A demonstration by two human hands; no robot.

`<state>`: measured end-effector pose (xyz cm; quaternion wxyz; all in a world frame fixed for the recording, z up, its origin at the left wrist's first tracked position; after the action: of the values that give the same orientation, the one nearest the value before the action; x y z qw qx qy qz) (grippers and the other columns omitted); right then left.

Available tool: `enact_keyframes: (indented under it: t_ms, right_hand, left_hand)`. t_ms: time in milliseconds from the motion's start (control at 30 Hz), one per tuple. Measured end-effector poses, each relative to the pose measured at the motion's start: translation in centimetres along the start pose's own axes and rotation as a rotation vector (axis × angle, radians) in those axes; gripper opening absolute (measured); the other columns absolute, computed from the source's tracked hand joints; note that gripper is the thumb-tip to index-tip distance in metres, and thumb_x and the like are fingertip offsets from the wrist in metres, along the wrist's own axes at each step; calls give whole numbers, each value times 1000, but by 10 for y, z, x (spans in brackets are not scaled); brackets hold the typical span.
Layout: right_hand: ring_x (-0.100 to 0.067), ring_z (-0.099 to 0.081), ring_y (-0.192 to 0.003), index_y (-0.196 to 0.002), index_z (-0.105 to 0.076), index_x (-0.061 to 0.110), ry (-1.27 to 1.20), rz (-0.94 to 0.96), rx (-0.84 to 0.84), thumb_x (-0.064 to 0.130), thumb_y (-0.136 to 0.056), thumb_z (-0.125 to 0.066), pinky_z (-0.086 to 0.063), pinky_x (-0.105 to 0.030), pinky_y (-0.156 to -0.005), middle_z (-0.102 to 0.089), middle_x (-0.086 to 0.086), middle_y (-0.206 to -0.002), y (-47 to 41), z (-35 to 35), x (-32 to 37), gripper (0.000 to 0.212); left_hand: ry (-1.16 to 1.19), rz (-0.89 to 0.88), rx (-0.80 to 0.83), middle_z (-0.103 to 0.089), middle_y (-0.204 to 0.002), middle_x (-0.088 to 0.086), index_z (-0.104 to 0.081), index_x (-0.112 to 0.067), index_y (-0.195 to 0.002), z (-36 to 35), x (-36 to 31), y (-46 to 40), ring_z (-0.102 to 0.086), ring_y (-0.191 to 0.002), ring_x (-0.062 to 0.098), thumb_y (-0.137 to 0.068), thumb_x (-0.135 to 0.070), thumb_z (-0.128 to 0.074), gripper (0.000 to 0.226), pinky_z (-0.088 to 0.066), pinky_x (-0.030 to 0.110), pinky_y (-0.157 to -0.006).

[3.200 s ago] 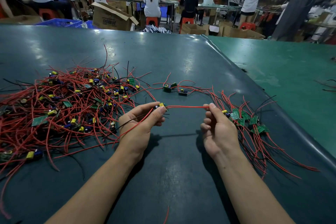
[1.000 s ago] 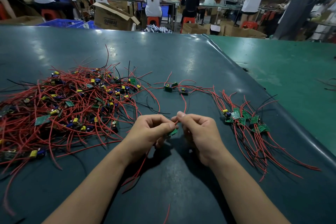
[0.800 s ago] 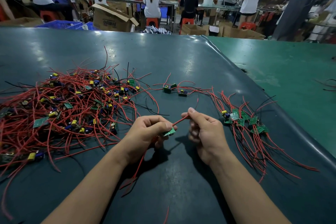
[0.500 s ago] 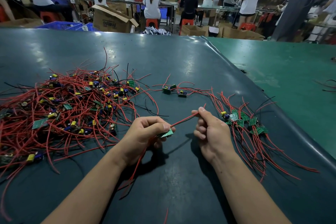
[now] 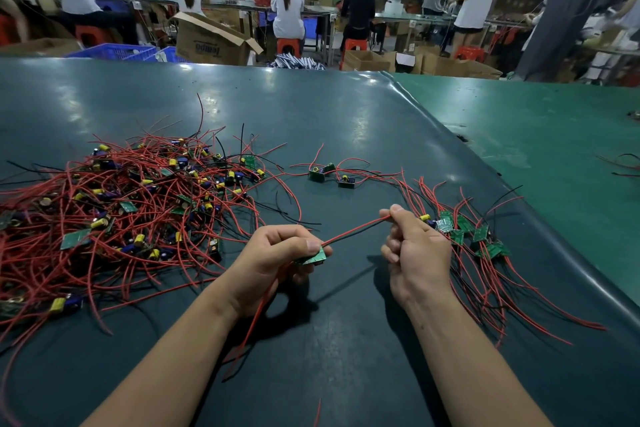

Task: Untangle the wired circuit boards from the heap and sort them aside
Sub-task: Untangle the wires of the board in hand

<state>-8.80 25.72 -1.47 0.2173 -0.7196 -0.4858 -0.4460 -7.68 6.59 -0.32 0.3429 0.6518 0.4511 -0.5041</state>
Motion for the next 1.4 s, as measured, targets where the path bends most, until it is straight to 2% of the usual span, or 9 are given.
enact_keyframes:
  t_ms: [100,367,533,600,733,867,1067,1200,1400]
  right_hand:
    - [-4,-30,-35,-61,-66,8,-4,17,-22,3,-91,-62,-22,-15,-32,-50,-6,-62,-2,2,3,30]
    - [-5,-33,-35,-55,-69,10,0,76,-34,5,-91,-63,-23,-16,-33,-55,-2,-58,0,4,7,37]
    - [-3,-33,-36,-74,-62,4,-121,93,-123,8,-95,-58,-23,-15,-33,-47,2,-58,-3,17,19,22]
    - [-5,-33,-35,-71,-64,7,8,80,-10,18,-97,-57,-22,-14,-33,-43,2,-55,2,7,19,29]
    - [-8,-36,-34,-61,-68,18,502,-112,555,59,-83,-58,-24,-14,-34,-42,4,-48,42,-43,-21,47]
    - [-8,-40,-37,-67,-67,27,627,-86,788,48,-81,-63,-30,-18,-33,-49,8,-50,59,-52,-27,26]
    - [-12,-41,-37,-64,-67,19,597,-162,747,61,-77,-61,-29,-16,-34,-48,-3,-53,57,-50,-28,44]
    - [-18,-43,-45,-70,-66,7,557,-71,690,48,-86,-63,-34,-26,-42,-50,-12,-59,56,-51,-21,44]
    - [-9,-41,-38,-58,-64,12,523,135,486,31,-95,-60,-30,-16,-36,-51,0,-47,45,-44,-3,41]
  left_hand:
    - [39,-9,-13,-67,-61,6,-71,-11,-57,0,-2,-1,-48,-44,10,-51,-29,-72,19,-38,17,-43]
    - [93,-28,0,-63,-54,6,-69,-9,-57,-3,-3,-1,-47,-42,13,-51,-26,-71,19,-38,18,-43]
    - [258,-29,-87,-57,-59,2,-75,-13,-68,12,-9,1,-48,-46,11,-58,-22,-71,14,-39,19,-44]
    - [273,-55,-146,-60,-67,-2,-78,-17,-82,20,-12,1,-48,-45,9,-73,-25,-71,15,-40,18,-43]
    - [114,-58,-140,-63,-67,3,-75,-15,-96,9,-8,-1,-39,-33,8,-79,-27,-62,25,-31,14,-34]
    - [-120,-64,-83,-50,-48,0,-77,-17,-98,2,-4,-1,-38,-31,9,-82,-35,-60,29,-28,14,-33]
    - [-80,-64,-33,-37,-43,-1,-77,-16,-100,-1,1,0,-30,-33,6,-78,-35,-64,31,-27,12,-36]
    - [58,-37,42,-37,-54,2,-73,-17,-111,1,0,-2,-31,-43,7,-84,-23,-62,29,-24,16,-41]
    - [8,-49,117,-40,-59,-1,-69,-9,-115,15,-8,-1,-34,-53,10,-87,-15,-63,29,-24,23,-49]
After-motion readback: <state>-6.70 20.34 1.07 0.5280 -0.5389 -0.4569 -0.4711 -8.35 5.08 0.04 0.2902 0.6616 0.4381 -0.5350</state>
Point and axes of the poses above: each hand's wrist, its own y-axis away from the middle knuckle, its own z-axis out of the back of the hand, x = y × z, the point moved 7 cm from there along -y, towards the middle knuckle
